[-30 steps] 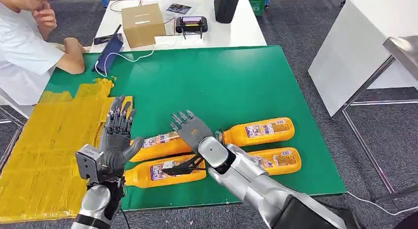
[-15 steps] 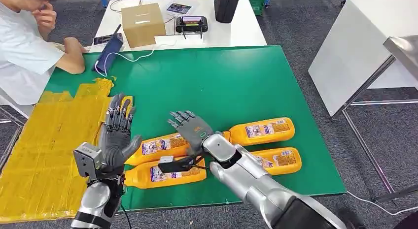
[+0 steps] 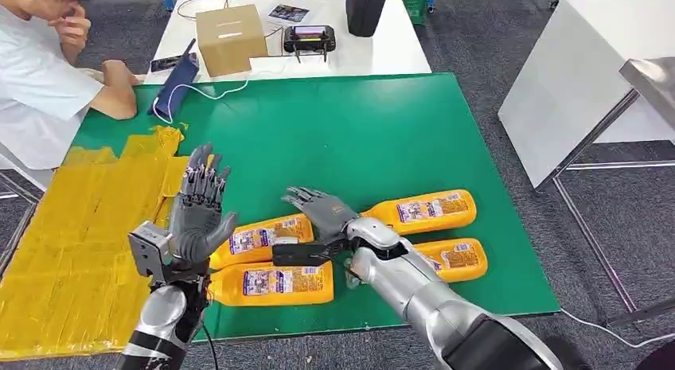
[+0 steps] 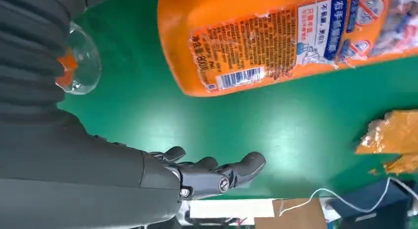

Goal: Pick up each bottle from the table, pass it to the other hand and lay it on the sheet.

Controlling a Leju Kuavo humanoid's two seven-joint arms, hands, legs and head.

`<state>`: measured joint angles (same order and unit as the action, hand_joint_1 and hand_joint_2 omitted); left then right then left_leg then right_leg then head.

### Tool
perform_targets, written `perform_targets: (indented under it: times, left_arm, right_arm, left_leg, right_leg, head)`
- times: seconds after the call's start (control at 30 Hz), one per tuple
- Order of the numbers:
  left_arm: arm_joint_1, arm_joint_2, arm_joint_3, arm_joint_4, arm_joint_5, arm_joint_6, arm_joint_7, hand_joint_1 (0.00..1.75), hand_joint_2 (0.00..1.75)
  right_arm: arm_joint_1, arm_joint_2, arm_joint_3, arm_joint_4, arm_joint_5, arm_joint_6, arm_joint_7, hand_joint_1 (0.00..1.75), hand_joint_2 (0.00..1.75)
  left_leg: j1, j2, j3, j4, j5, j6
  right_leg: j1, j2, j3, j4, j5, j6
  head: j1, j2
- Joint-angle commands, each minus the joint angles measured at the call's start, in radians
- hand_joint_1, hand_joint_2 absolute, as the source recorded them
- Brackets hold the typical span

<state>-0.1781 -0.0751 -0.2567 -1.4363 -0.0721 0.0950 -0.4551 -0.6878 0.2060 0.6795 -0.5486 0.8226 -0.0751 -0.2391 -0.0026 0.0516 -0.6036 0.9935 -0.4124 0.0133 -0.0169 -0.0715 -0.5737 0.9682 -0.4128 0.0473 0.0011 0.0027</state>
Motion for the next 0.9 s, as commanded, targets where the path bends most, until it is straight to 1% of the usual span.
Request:
perform_targets:
  times: [0.03, 0.1, 0.17, 0.2, 0.23, 0.27, 0.33, 0.37, 0.53, 0.57, 0.67, 0.77, 0.9]
  left_arm:
    - [-0.067, 0.005, -0.052, 0.083, 0.011, -0.01, 0.002, 0.0, 1.75]
    - [-0.075, 0.004, -0.059, 0.09, 0.014, -0.013, 0.002, 0.0, 1.75]
    - [-0.087, 0.0, -0.068, 0.103, 0.017, -0.016, 0.002, 0.0, 1.75]
    - [-0.089, -0.001, -0.069, 0.105, 0.019, -0.017, 0.002, 0.0, 1.75]
    - [-0.092, -0.003, -0.073, 0.108, 0.02, -0.018, 0.002, 0.0, 1.75]
    - [-0.096, -0.005, -0.077, 0.113, 0.021, -0.019, 0.002, 0.0, 1.75]
    - [-0.102, -0.007, -0.082, 0.119, 0.025, -0.02, 0.002, 0.0, 1.75]
    - [-0.104, -0.007, -0.085, 0.122, 0.029, -0.02, 0.001, 0.0, 1.75]
    - [-0.111, -0.008, -0.091, 0.134, 0.036, -0.019, 0.0, 0.0, 1.75]
    - [-0.112, -0.008, -0.091, 0.137, 0.038, -0.018, 0.0, 0.0, 1.75]
    - [-0.116, -0.01, -0.093, 0.145, 0.039, -0.019, 0.0, 0.0, 1.75]
    - [-0.12, -0.014, -0.097, 0.151, 0.04, -0.019, 0.0, 0.0, 1.75]
    - [-0.128, -0.021, -0.104, 0.163, 0.043, -0.023, 0.0, 0.0, 1.75]
  right_arm:
    - [-0.007, -0.031, -0.083, 0.018, -0.073, -0.033, -0.037, 0.0, 1.75]
    - [-0.018, -0.031, -0.063, 0.038, -0.061, -0.043, -0.033, 0.0, 1.75]
    - [-0.03, -0.027, -0.04, 0.064, -0.041, -0.064, -0.024, 0.0, 1.75]
    - [-0.033, -0.026, -0.035, 0.07, -0.035, -0.07, -0.02, 0.0, 1.75]
    - [-0.04, -0.023, -0.018, 0.086, -0.014, -0.087, -0.007, 0.0, 1.75]
    - [-0.047, -0.019, 0.001, 0.104, 0.009, -0.1, 0.01, 0.0, 1.75]
    - [-0.053, -0.013, 0.013, 0.128, 0.024, -0.109, 0.025, 0.0, 1.75]
    - [-0.056, -0.011, 0.02, 0.142, 0.033, -0.117, 0.032, 0.0, 1.75]
    - [-0.062, -0.009, 0.045, 0.178, 0.073, -0.138, 0.062, 0.0, 1.75]
    - [-0.065, -0.008, 0.057, 0.186, 0.089, -0.143, 0.072, 0.0, 1.75]
    - [-0.071, -0.003, 0.081, 0.199, 0.119, -0.143, 0.09, 0.0, 1.75]
    - [-0.074, 0.002, 0.09, 0.205, 0.129, -0.136, 0.096, 0.0, 1.75]
    - [-0.075, 0.007, 0.1, 0.216, 0.139, -0.123, 0.091, 0.0, 1.75]
  left_leg:
    - [0.002, -0.008, 0.002, 0.0, 0.0, -0.001]
    - [0.002, -0.008, 0.002, 0.001, -0.001, -0.001]
    - [0.0, -0.004, 0.001, 0.0, 0.0, -0.001]
    - [0.002, -0.006, 0.002, 0.0, 0.0, -0.001]
    - [0.001, -0.004, 0.001, 0.0, 0.0, -0.001]
    - [0.002, -0.006, 0.002, 0.001, -0.001, -0.001]
    - [0.001, -0.004, 0.001, 0.0, 0.0, -0.001]
    - [0.001, -0.006, 0.002, 0.001, -0.001, -0.001]
    - [0.001, -0.004, 0.002, 0.0, 0.0, -0.001]
    - [0.001, -0.006, 0.002, 0.0, -0.001, -0.001]
    - [0.0, -0.003, 0.001, 0.0, 0.0, -0.001]
    - [0.002, -0.006, 0.002, 0.001, -0.001, -0.001]
    - [0.0, -0.004, 0.001, 0.0, 0.0, -0.001]
  right_leg:
    - [0.001, 0.001, 0.004, -0.001, -0.002, -0.002]
    - [0.001, 0.002, 0.004, 0.0, -0.002, -0.002]
    - [0.0, 0.001, 0.002, 0.0, -0.001, -0.001]
    - [0.001, 0.002, 0.003, 0.0, -0.001, -0.002]
    - [0.0, 0.001, 0.002, 0.0, -0.001, -0.001]
    - [0.001, 0.003, 0.004, 0.0, -0.002, -0.002]
    - [0.0, 0.001, 0.002, 0.0, -0.001, -0.001]
    - [0.0, 0.002, 0.003, 0.0, -0.001, -0.002]
    - [0.0, 0.002, 0.003, 0.0, -0.001, -0.001]
    - [0.0, 0.003, 0.004, 0.0, -0.001, -0.002]
    - [0.0, 0.002, 0.002, 0.0, -0.001, -0.001]
    - [0.001, 0.004, 0.004, 0.0, -0.002, -0.002]
    - [0.0, 0.002, 0.002, 0.0, -0.001, -0.001]
  head:
    - [0.0, 0.0]
    - [0.0, 0.0]
    - [0.0, 0.0]
    - [0.0, 0.0]
    - [0.0, 0.0]
    - [0.0, 0.0]
    - [0.0, 0.0]
    - [0.0, 0.0]
    - [0.0, 0.0]
    - [0.0, 0.0]
    - [0.0, 0.0]
    - [0.0, 0.0]
    - [0.0, 0.0]
